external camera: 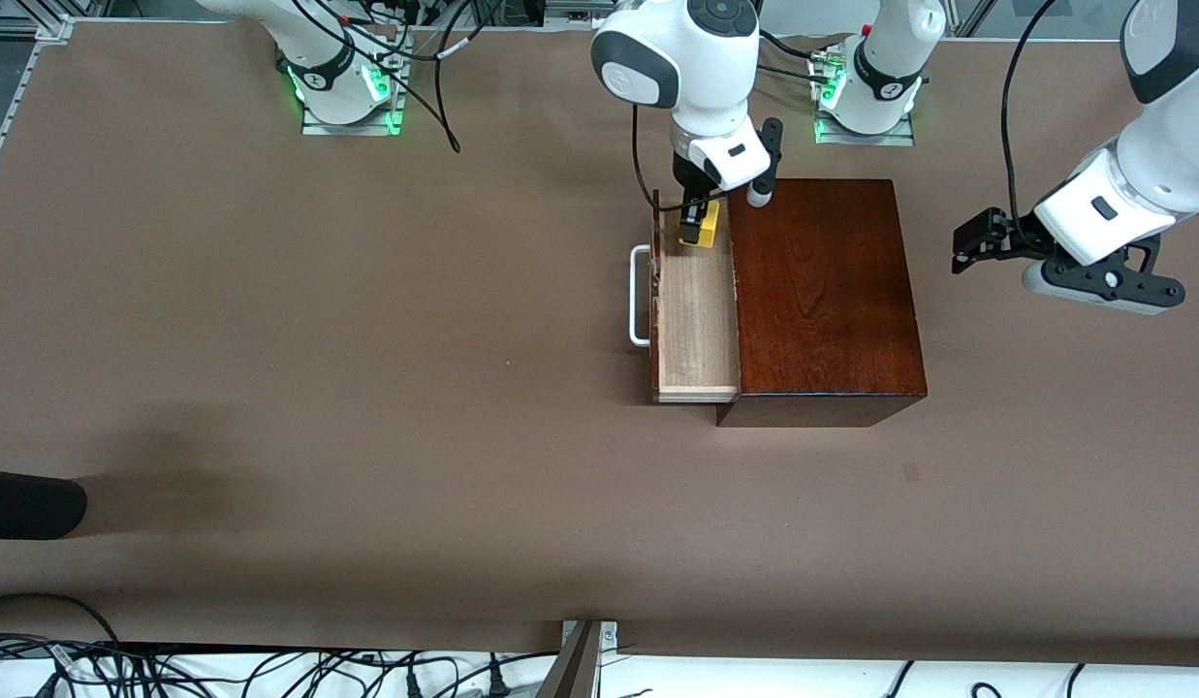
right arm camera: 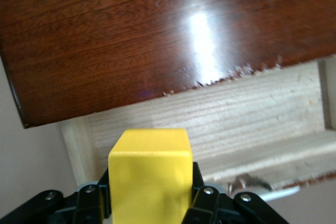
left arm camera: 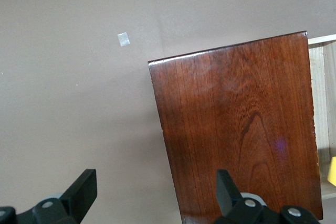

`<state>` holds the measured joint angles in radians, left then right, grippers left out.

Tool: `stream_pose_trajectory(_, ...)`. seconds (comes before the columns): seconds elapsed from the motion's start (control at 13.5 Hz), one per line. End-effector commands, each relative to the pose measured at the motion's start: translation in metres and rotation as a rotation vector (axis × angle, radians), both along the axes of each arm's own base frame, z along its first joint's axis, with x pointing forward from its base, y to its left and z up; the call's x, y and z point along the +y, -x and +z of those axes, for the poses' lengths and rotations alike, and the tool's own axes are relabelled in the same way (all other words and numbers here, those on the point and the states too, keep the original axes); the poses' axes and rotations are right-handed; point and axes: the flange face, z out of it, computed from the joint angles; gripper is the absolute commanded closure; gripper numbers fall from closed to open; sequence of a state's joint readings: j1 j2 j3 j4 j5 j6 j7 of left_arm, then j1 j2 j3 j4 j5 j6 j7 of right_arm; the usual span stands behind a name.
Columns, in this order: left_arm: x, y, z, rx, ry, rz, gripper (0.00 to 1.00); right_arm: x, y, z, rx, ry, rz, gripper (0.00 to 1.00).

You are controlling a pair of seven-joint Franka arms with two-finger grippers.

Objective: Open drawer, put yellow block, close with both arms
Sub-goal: 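Carry the yellow cube with the right gripper and lower it into the drawer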

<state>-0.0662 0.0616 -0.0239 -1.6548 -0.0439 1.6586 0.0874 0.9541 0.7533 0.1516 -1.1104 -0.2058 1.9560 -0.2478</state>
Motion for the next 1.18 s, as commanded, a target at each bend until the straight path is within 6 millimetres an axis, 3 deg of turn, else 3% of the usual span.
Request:
stream_pose_trajectory(0.0,-0.003,-0.018,0.004,0.017,0.006,-0.013,0.0,0.004,-0.007,-0.007,-0.022,0.016,0.086,1.0)
stream_pose_trajectory(0.52,-0.011,-0.016,0.004,0.022,0.005,-0.024,0.0,0.006,-0.021,-0.052,-0.027,0.024,0.189,1.0)
stream_pose_trajectory(1.11,-0.014,-0.016,0.005,0.021,0.007,-0.027,0.0,-0.007,-0.03,-0.071,-0.011,0.07,0.236,1.0)
